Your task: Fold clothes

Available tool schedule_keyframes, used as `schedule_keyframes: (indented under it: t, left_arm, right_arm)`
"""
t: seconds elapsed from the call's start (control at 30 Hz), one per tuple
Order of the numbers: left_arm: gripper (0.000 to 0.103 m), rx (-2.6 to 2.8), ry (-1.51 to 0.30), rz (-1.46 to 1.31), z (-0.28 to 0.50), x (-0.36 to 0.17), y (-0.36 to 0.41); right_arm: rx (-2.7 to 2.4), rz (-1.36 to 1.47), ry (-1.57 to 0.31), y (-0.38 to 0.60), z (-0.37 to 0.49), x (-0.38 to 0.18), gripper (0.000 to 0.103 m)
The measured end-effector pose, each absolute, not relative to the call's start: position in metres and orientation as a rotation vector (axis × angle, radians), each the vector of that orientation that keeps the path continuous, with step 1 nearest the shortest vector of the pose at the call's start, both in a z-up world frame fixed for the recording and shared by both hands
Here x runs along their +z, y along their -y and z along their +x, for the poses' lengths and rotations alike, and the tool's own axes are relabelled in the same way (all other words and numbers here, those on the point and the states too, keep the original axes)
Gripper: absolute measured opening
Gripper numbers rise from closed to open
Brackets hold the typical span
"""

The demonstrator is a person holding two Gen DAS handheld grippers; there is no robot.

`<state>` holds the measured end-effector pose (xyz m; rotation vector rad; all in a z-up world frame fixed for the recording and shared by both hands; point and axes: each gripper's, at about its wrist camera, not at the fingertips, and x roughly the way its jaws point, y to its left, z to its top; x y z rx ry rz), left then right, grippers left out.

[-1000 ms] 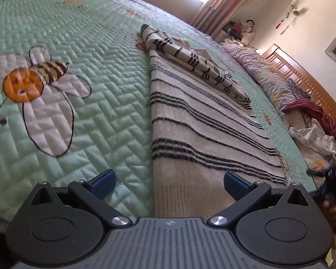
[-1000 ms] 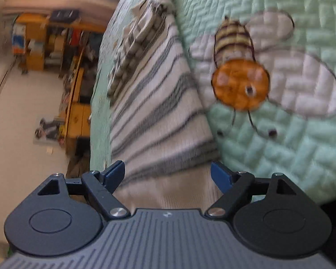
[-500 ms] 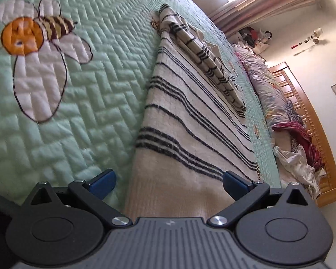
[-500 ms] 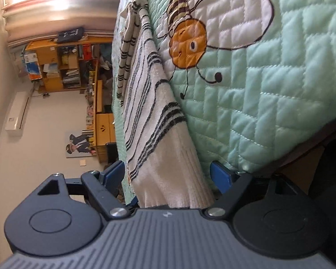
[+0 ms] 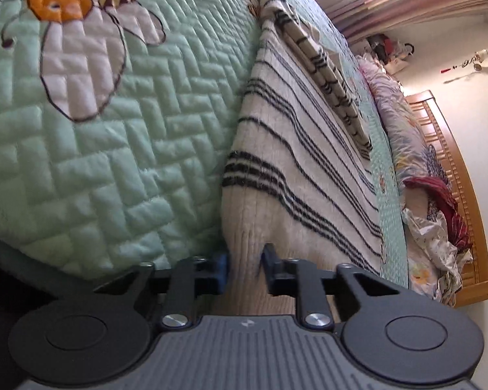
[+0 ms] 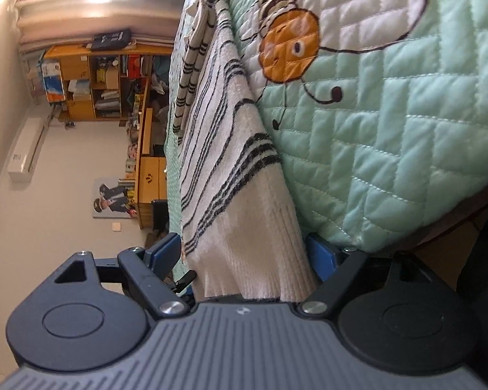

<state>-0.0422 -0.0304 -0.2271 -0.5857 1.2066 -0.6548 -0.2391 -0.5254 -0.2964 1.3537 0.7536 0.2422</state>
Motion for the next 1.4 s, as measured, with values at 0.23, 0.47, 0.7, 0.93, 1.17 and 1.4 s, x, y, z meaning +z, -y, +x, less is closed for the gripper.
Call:
schedule_keyframes:
  t: [0.23, 0.47, 0.7, 0.93, 1.17, 1.4]
  left_arm:
    - [0.012, -0.670, -1.199, -0.596, -0.046, -0.230, 0.041]
    - [0.010, -0.682, -1.154, -0.659, -0.049, -0.222, 0.031]
    - [0.010, -0.716, -1.064, -0.751, -0.037, -0.192, 0.029]
    - [0.010, -0.760, -0.976, -0.784, 0.005, -0.142, 0.055]
    - [0.010, -0.791, -0.908, -0.796, 0.041, -0.111, 0.084]
    - [0.010, -0.760, -0.889, -0.782, 0.092, -0.106, 0.104]
  right_arm:
    - [0.203, 1.173, -0.827, 0.507, -0.229, -0.285, 0.015]
    - [0.210, 1.150, -0.786, 0.502, -0.231, -0.268, 0.008]
    - [0.278, 1.194, -0.640, 0.512, -0.223, -0.222, 0.008]
    - [0.287, 1.246, -0.537, 0.526, -0.192, -0.185, 0.008]
    - [0.301, 1.255, -0.456, 0.539, -0.154, -0.164, 0.008]
    - [0.273, 1.253, -0.413, 0.563, -0.105, -0.157, 0.008]
